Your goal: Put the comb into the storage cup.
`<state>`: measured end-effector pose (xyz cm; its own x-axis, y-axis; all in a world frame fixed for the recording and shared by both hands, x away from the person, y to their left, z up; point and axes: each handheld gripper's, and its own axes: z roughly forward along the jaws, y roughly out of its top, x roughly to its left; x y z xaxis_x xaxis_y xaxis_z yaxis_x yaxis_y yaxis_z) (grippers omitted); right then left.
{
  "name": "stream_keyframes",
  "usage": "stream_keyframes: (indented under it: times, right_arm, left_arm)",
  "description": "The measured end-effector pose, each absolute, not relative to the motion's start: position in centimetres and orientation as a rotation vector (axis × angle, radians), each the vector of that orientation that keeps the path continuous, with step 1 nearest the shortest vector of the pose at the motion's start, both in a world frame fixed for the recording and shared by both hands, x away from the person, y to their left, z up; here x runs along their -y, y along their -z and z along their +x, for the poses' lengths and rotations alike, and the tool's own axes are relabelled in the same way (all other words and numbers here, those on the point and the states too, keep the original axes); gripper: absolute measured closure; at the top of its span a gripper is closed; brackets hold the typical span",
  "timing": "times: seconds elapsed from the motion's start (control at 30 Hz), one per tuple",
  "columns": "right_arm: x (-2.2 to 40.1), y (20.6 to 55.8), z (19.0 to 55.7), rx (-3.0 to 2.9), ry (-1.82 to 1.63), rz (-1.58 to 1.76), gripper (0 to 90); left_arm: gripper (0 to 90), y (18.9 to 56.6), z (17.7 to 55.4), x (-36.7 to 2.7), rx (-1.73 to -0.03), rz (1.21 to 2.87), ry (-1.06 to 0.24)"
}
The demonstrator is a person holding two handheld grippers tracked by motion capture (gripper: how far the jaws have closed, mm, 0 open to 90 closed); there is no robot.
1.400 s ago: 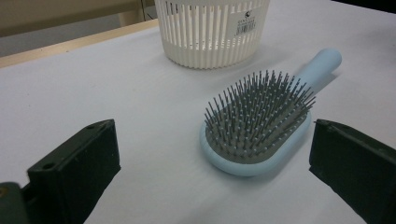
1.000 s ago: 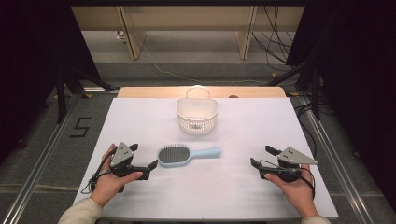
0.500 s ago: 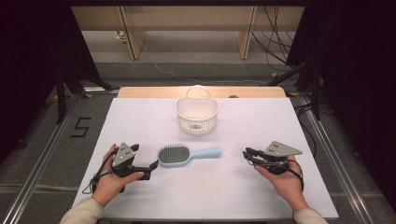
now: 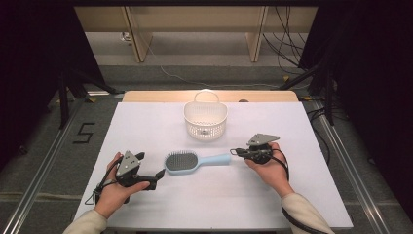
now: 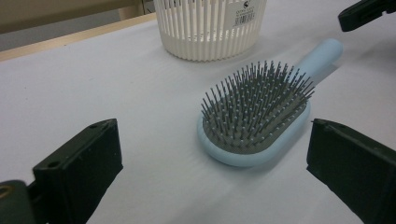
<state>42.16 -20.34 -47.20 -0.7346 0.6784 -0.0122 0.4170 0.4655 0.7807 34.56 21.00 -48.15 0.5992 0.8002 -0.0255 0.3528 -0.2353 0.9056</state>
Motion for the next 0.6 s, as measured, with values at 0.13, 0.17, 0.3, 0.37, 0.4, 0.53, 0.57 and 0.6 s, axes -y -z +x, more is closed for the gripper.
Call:
stream_keyframes:
  times: [0.13, 0.17, 0.3, 0.37, 0.4, 0.53, 0.57, 0.6]
  right_arm:
    - [19.3, 47.4, 43.4, -2.408, -1.129, 0.943, 90.0]
    - [19.1, 47.5, 43.7, -2.414, -1.128, 0.947, 90.0]
    - [18.3, 48.0, 44.8, -2.442, -1.118, 0.965, 90.0]
    - [18.1, 48.2, 45.0, -2.453, -1.114, 0.965, 90.0]
    - [17.8, 48.3, 45.2, -2.462, -1.112, 0.969, 90.0]
    - [17.4, 48.5, 45.3, -2.460, -1.114, 0.962, 90.0]
    - [17.3, 48.6, 45.4, -2.465, -1.115, 0.963, 90.0]
    - [17.3, 48.7, 45.4, -2.467, -1.115, 0.964, 90.0]
  left_arm:
    - [2.7, 48.2, 34.5, -21.1, -0.934, 1.831, -0.563]
    - [2.7, 48.2, 34.5, -21.1, -0.936, 1.830, -0.561]
    - [2.8, 48.2, 34.5, -21.1, -0.936, 1.831, -0.561]
    - [2.8, 48.2, 34.5, -21.1, -0.935, 1.829, -0.560]
    - [2.7, 48.2, 34.5, -21.1, -0.935, 1.830, -0.559]
    - [2.8, 48.2, 34.5, -21.1, -0.932, 1.833, -0.551]
    - [2.9, 48.2, 34.5, -21.1, -0.930, 1.836, -0.551]
    - [2.9, 48.2, 34.5, -21.1, -0.930, 1.835, -0.551]
